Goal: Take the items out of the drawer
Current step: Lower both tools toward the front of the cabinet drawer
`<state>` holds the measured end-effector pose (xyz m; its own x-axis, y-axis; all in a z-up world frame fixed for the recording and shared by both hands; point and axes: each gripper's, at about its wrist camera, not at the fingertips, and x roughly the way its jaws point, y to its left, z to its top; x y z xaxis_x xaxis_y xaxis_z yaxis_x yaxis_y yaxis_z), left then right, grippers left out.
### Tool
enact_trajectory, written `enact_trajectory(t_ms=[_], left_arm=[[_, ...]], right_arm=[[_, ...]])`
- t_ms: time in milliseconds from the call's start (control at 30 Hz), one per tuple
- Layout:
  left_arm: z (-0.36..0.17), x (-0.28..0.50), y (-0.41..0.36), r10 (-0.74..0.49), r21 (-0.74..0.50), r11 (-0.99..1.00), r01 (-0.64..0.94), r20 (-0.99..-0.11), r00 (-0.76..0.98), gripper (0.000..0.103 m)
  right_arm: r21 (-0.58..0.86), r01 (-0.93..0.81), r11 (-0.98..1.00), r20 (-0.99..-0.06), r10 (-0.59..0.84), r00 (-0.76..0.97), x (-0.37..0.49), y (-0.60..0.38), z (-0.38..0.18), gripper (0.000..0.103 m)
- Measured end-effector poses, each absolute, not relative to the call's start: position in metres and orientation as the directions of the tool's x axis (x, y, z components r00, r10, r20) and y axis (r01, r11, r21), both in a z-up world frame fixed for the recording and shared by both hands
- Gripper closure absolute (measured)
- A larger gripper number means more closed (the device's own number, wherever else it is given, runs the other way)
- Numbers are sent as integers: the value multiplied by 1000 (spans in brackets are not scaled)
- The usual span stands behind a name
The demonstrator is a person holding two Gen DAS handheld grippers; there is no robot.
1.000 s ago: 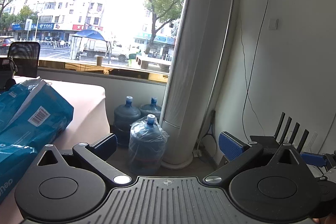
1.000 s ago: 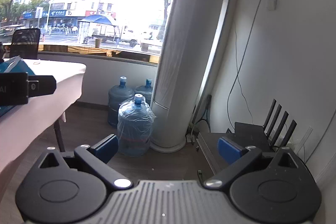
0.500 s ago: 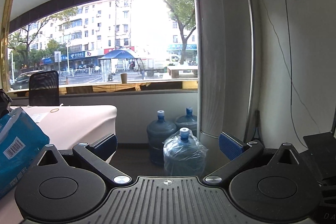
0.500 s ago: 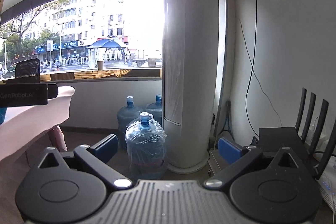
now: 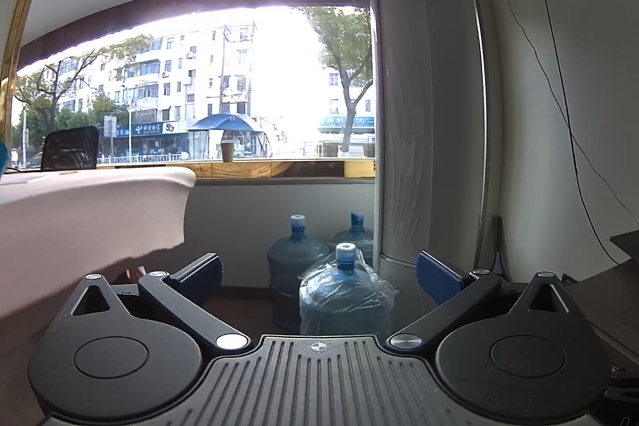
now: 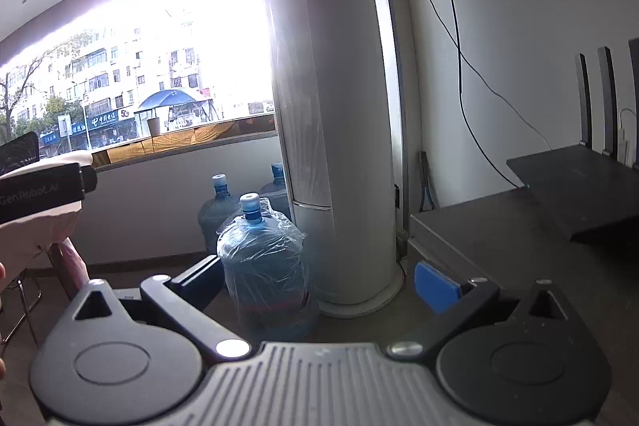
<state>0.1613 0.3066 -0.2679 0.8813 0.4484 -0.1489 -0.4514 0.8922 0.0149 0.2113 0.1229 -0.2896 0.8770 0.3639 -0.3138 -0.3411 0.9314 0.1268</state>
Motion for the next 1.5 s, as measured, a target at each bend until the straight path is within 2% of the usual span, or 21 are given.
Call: enact_trajectory(t_ms=[267,467,533,733,800,1100,1333,1500], left_arm=[[-337,162,287,385,68,923,-380,-121,915,0],[-353,149,273,413,61,910,-409,-98,905,0],[-353,142,272,421,45,907,-419,-127,898,0],[-339,110,263,461,26,886,-462,-135,877,0],[-340,106,263,452,12,890,-456,-168,876,0],[-320,60,233,454,-13,885,-466,-204,867,0],[-302,35,210,478,-13,872,-489,-192,857,0],[-300,38,197,447,-54,883,-466,-204,871,0]], right_arm=[[178,-375,910,-199,407,892,200,115,-359,0],[177,-388,905,-133,413,901,186,105,-380,0],[192,-383,904,-148,412,899,179,100,-376,0],[196,-392,899,-133,420,897,150,82,-361,0],[205,-392,897,-143,424,894,139,75,-358,0],[178,-401,899,-128,425,896,91,42,-333,0],[177,-383,907,-140,409,902,72,20,-320,0],[163,-375,913,-136,397,908,68,1,-317,0]])
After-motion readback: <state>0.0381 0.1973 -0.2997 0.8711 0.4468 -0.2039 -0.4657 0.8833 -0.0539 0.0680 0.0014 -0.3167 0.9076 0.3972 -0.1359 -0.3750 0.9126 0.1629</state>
